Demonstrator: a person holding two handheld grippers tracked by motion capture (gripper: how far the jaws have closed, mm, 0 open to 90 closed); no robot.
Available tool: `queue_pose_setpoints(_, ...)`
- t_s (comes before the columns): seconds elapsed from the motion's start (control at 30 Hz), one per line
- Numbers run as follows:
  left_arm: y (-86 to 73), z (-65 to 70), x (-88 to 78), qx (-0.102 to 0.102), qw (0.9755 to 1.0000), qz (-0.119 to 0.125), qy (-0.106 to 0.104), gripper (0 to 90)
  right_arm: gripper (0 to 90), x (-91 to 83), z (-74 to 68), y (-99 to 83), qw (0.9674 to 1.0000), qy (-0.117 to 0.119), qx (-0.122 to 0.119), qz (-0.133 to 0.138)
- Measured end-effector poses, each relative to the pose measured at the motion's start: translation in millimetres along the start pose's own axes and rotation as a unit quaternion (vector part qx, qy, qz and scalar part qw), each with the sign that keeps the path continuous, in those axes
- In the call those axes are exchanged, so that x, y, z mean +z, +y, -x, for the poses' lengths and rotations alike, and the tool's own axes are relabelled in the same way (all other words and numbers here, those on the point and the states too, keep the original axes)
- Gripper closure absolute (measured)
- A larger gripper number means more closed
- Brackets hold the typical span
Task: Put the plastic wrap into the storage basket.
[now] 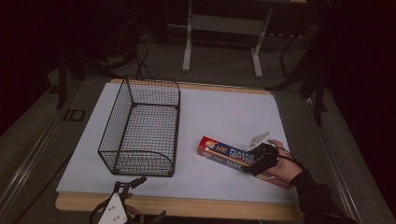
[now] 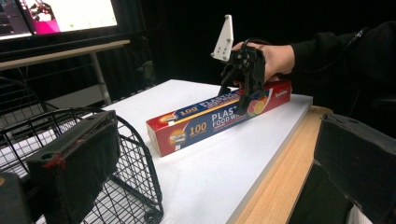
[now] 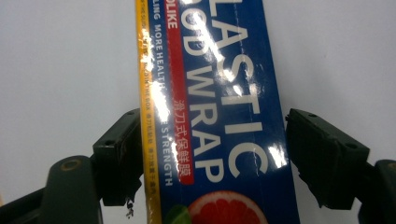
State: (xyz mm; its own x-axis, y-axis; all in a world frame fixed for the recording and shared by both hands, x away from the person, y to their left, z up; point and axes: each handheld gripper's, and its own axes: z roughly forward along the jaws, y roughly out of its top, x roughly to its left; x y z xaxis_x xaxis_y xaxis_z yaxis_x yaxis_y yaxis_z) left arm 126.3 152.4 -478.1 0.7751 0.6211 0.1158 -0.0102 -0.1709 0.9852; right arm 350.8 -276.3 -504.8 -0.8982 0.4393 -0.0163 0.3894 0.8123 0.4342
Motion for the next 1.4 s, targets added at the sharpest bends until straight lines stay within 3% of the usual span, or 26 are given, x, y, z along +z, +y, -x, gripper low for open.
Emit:
queue_pose_setpoints(0.07, -0.1, -0.1, 0.1, 0.000, 1.0000, -0.001, -0.001, 1.0, 24.7, 0.5, 0.1, 1.7, 1.0000, 0.003, -0.001, -0.006)
queue_pose_setpoints(0.27, -0.1, 0.4, 0.5, 0.001, 1.0000, -0.002, -0.001, 0.9, 28.5, 4.7, 0.6, 17.7, 0.9981, 0.012, -0.018, -0.058)
queue_pose_setpoints(0.43, -0.1, 0.5, 0.3, 0.003, 1.0000, -0.003, -0.002, 1.0, 33.7, 9.5, 2.3, 30.9, 0.9935, 0.031, -0.017, -0.108)
queue_pose_setpoints(0.47, -0.1, 0.5, 0.4, 0.003, 1.0000, -0.003, -0.002, 0.9, 35.5, 10.9, 2.3, 34.7, 0.9911, 0.035, -0.015, -0.128)
queue_pose_setpoints(0.63, -0.3, 0.4, 0.4, 0.004, 1.0000, -0.002, -0.002, 0.9, 37.2, 14.2, 3.3, 40.5, 0.9874, 0.039, -0.009, -0.153)
queue_pose_setpoints(0.77, -0.1, 0.4, -0.1, 0.005, 1.0000, -0.001, 0.000, 1.0, 39.1, 13.2, -0.3, 45.1, 0.9850, 0.028, -0.024, -0.169)
queue_pose_setpoints(0.97, -0.3, -0.1, 0.3, 0.002, 1.0000, -0.001, -0.001, 1.0, 39.2, 4.4, 0.1, 46.5, 0.9881, 0.010, -0.011, -0.153)
queue_pose_setpoints(1.1, -0.2, 0.3, 0.1, 0.004, 1.0000, 0.000, 0.000, 0.9, 39.4, -2.3, 1.6, 46.5, 0.9906, 0.005, 0.029, -0.134)
queue_pose_setpoints(1.13, -0.2, 0.1, 0.2, 0.003, 1.0000, -0.001, 0.000, 0.9, 39.3, -6.5, 2.2, 47.1, 0.9914, 0.001, 0.054, -0.119)
queue_pose_setpoints(1.17, -0.3, 0.0, 0.3, 0.002, 1.0000, -0.001, 0.000, 0.9, 39.3, -6.5, 2.2, 47.1, 0.9914, 0.001, 0.054, -0.119)
queue_pose_setpoints(1.27, -0.2, -0.1, 0.1, 0.002, 1.0000, 0.000, 0.000, 0.9, 39.3, -14.6, 6.0, 49.0, 0.9914, -0.003, 0.093, -0.093)
queue_pose_setpoints(1.4, -0.2, 0.0, 0.2, 0.002, 1.0000, 0.000, 0.000, 0.9, 39.4, -24.7, 8.7, 52.5, 0.9909, -0.018, 0.116, -0.067)
